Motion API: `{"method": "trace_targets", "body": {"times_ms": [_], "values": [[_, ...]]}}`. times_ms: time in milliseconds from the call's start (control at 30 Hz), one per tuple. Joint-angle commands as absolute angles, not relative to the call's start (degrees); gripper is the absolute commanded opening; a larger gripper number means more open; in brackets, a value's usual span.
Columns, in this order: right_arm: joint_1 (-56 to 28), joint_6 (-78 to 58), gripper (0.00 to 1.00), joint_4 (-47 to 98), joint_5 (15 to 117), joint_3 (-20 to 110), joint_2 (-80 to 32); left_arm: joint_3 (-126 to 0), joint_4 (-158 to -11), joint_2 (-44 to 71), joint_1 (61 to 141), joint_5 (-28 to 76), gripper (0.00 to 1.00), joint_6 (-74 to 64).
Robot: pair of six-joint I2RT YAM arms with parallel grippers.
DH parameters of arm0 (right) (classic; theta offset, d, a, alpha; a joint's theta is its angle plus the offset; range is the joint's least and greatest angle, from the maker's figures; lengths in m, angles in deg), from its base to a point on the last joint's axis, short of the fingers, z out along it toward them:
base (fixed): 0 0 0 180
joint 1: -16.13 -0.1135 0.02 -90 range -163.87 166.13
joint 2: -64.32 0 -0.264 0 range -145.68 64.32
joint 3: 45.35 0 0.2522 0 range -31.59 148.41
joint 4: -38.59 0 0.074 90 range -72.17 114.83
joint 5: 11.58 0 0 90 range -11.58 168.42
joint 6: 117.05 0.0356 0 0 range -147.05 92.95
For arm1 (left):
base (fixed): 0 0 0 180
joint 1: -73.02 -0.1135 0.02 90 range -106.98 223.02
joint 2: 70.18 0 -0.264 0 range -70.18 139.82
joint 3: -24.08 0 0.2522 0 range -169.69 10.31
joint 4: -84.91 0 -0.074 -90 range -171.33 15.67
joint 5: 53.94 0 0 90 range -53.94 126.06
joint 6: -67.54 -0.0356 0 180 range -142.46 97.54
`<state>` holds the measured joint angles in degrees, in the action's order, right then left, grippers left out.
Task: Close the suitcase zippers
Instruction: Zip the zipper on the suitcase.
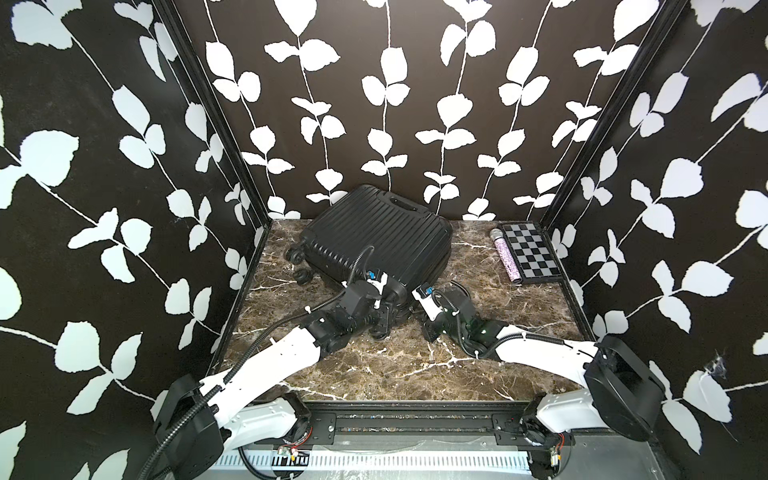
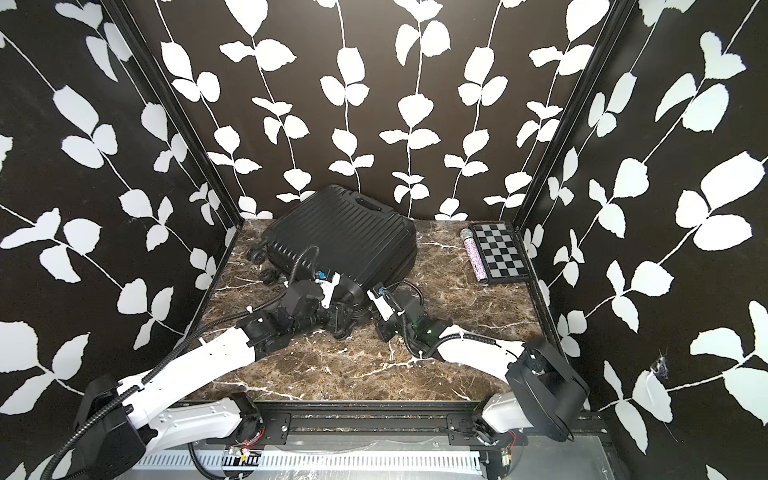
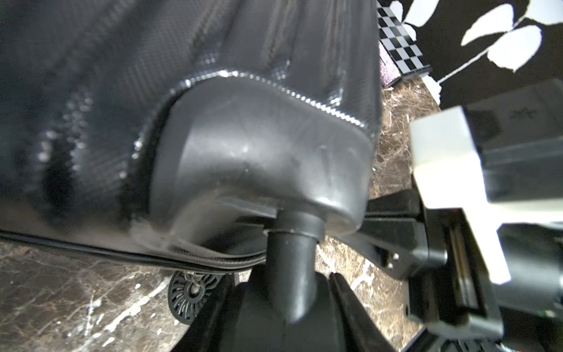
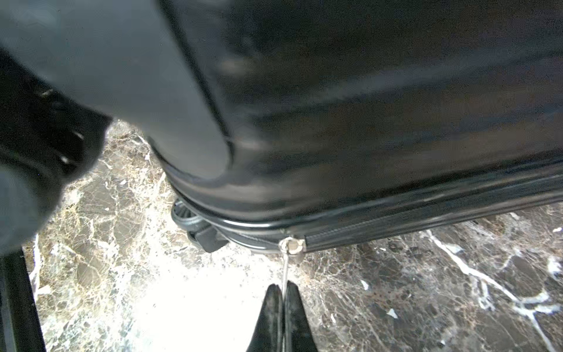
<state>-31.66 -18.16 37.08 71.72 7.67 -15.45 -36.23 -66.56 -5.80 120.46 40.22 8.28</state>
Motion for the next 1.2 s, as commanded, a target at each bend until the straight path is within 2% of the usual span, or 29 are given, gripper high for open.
{"method": "trace_targets", "body": {"times_ms": [0,400,733,967,1167], "values": [[-33.2,-17.2,0.00,40.4,69.7,7.5,-15.2,-36.7,-77.3,-6.8,120.7,52.7,0.00,17.7],[-35.0,-12.5,0.00,47.2,66.3,6.1,-16.4,-36.0,-84.7,-3.6,124.3,61.1,0.00,22.0],[-37.1,-10.4,0.00,51.1,66.1,5.7,-17.5,-38.6,-90.1,3.5,125.4,58.9,0.00,23.9],[-37.3,-10.2,0.00,49.6,71.7,5.2,-17.2,-38.5,-89.6,4.0,125.5,58.7,0.00,24.2],[-37.2,-8.5,0.00,51.9,67.9,5.7,-19.3,-38.4,-93.1,5.3,125.5,55.2,0.00,24.2]]}}
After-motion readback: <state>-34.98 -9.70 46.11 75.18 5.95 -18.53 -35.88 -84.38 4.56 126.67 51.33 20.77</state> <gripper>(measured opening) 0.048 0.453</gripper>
